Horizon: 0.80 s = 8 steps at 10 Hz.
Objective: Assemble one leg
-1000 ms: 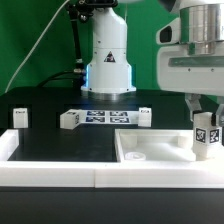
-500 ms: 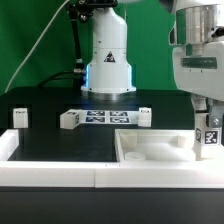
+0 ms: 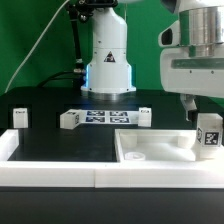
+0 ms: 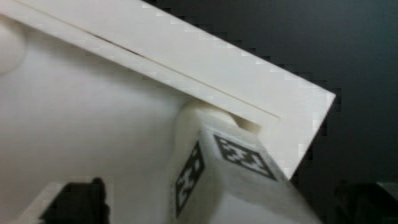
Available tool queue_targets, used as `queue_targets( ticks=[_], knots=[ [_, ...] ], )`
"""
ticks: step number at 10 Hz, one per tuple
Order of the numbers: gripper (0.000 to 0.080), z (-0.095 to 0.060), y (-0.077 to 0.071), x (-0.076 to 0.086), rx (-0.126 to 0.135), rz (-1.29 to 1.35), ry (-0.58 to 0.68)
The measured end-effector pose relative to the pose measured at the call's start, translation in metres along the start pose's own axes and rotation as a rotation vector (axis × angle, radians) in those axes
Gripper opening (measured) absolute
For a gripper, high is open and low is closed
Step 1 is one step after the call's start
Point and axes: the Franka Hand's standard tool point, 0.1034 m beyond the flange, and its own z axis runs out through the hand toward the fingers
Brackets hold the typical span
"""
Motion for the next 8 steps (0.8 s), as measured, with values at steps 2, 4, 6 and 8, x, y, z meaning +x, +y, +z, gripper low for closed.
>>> queue_targets(
  ticks=[2, 4, 6, 8],
  knots=[
    [0.0648, -0.003, -0.002, 0.001, -0.024, -0.306, -0.004],
    [0.0648, -0.008, -0.009, 0.004, -0.050, -0.578, 0.005],
    [0.0648, -0.007, -0.009, 0.006, -0.077, -0.822, 0.018],
    [0.0648, -0.004, -0.006, 0.010, -0.085, -1.007, 0.009]
  ],
)
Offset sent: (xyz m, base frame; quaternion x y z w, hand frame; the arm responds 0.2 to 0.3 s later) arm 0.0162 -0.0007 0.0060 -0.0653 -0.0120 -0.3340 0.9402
